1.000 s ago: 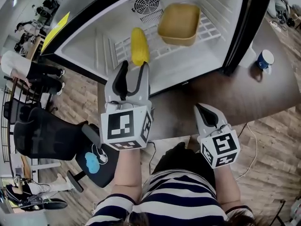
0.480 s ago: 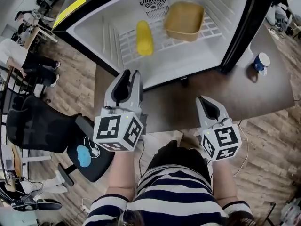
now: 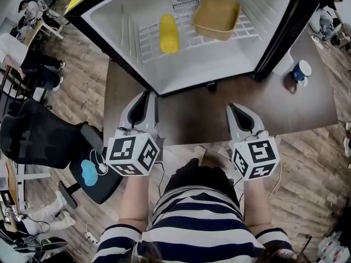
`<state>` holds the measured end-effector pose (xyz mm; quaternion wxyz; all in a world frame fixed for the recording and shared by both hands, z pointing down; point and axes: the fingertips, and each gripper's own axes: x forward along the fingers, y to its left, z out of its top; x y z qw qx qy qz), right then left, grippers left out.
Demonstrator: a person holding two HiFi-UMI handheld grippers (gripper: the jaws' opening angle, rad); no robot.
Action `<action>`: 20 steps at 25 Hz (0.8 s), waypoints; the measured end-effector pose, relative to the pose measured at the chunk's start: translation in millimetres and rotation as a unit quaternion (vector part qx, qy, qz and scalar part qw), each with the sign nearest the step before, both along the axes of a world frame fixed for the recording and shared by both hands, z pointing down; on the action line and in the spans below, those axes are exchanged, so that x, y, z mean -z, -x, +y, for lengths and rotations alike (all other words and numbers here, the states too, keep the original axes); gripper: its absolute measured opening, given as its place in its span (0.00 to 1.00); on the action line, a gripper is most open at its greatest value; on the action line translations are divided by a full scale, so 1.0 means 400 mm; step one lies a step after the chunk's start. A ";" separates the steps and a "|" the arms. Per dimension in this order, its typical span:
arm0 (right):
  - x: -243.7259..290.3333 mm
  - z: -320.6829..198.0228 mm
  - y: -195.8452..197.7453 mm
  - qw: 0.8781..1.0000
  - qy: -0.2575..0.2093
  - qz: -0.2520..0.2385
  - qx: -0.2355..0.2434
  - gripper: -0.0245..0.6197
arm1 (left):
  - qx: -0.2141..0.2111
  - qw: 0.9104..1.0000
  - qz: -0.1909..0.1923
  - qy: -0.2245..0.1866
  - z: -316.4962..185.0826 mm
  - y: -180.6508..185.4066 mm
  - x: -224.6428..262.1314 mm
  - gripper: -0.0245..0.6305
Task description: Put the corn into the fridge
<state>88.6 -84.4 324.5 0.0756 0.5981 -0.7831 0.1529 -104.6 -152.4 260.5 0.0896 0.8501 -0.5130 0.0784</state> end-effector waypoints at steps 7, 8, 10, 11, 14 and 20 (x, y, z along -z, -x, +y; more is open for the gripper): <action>-0.002 0.000 -0.026 1.000 0.002 0.012 -0.013 0.03 | 0.011 0.999 0.006 0.033 0.035 0.019 -0.065 0.04; -0.002 0.000 -0.030 1.000 0.001 0.014 -0.016 0.03 | 0.012 0.999 0.004 0.036 0.041 0.019 -0.074 0.04; -0.001 0.002 -0.037 1.000 0.001 0.017 -0.018 0.03 | 0.013 0.999 0.000 0.044 0.053 0.018 -0.091 0.04; 0.000 0.003 -0.039 1.000 0.002 0.020 -0.018 0.03 | 0.014 0.999 -0.001 0.047 0.059 0.018 -0.098 0.04; 0.002 0.007 -0.042 1.000 0.002 0.024 -0.017 0.03 | 0.018 0.998 -0.013 0.053 0.071 0.014 -0.115 0.04; 0.004 0.004 -0.032 1.000 0.001 0.024 -0.011 0.03 | 0.011 0.998 -0.023 0.058 0.082 0.000 -0.127 0.04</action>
